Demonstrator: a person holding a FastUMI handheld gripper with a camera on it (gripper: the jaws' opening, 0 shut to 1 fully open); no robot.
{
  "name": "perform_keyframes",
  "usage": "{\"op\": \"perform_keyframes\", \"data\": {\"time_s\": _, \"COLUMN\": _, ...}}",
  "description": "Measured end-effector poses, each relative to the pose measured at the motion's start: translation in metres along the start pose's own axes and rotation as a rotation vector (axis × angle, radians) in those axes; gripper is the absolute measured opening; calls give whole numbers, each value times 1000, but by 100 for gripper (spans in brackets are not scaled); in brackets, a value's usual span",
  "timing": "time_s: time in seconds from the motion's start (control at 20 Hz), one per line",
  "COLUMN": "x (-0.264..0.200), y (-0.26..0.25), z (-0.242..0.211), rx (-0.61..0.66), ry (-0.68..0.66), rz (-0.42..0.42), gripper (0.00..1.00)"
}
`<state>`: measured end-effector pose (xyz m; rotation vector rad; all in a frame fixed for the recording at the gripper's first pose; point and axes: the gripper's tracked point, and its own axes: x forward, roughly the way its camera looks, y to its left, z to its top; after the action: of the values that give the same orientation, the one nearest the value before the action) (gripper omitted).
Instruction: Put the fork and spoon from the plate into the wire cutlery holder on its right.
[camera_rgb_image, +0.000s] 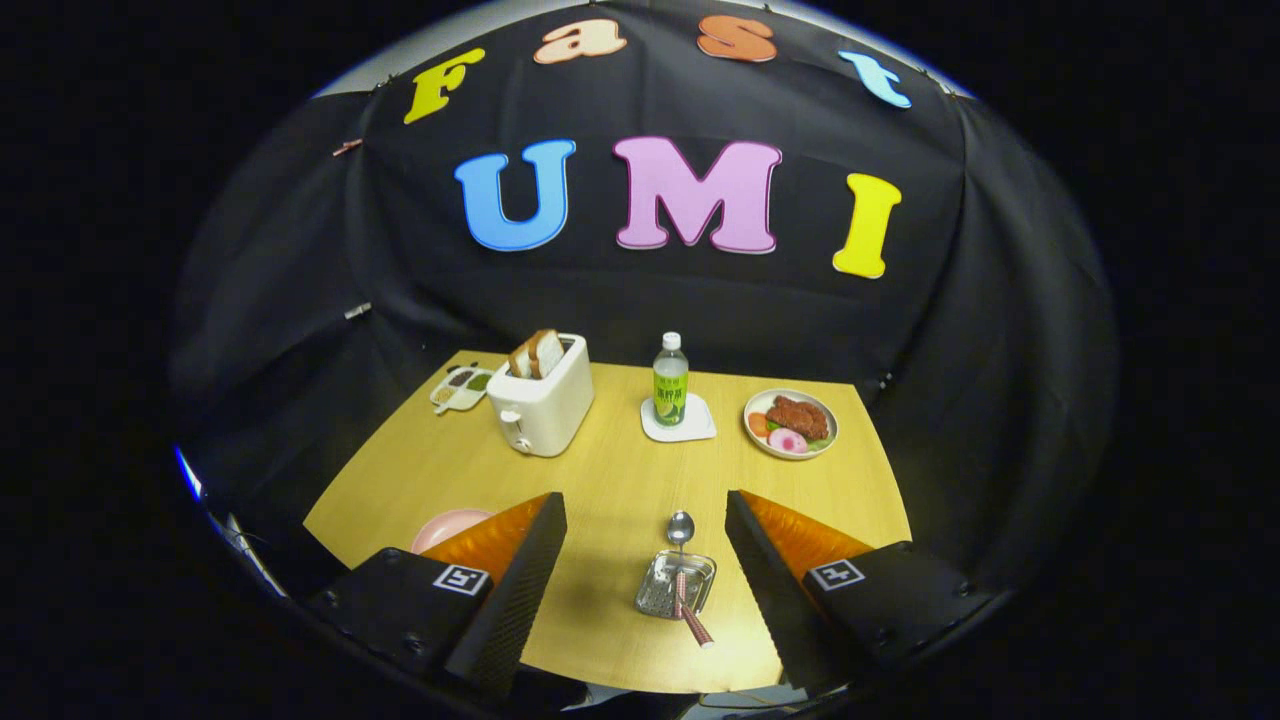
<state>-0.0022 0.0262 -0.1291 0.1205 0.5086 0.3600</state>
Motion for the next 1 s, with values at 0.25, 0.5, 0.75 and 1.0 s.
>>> {"op": "perform_keyframes", "data": {"time_s": 0.25, "x": -27, "y": 18, "z": 30, "rx": -4, "ry": -196, "rz": -19, "gripper": 99}}
{"op": "perform_keyframes", "data": {"time_s": 0.5, "x": -40, "y": 30, "z": 45, "rx": 13, "ry": -287, "rz": -18, "gripper": 99}}
{"op": "perform_keyframes", "data": {"time_s": 0.75, "x": -46, "y": 34, "z": 48, "rx": 7, "ry": -299, "rz": -15, "gripper": 99}}
{"op": "perform_keyframes", "data": {"time_s": 1.0, "x": -48, "y": 34, "z": 52, "rx": -15, "ry": -298, "rz": -19, "gripper": 99}}
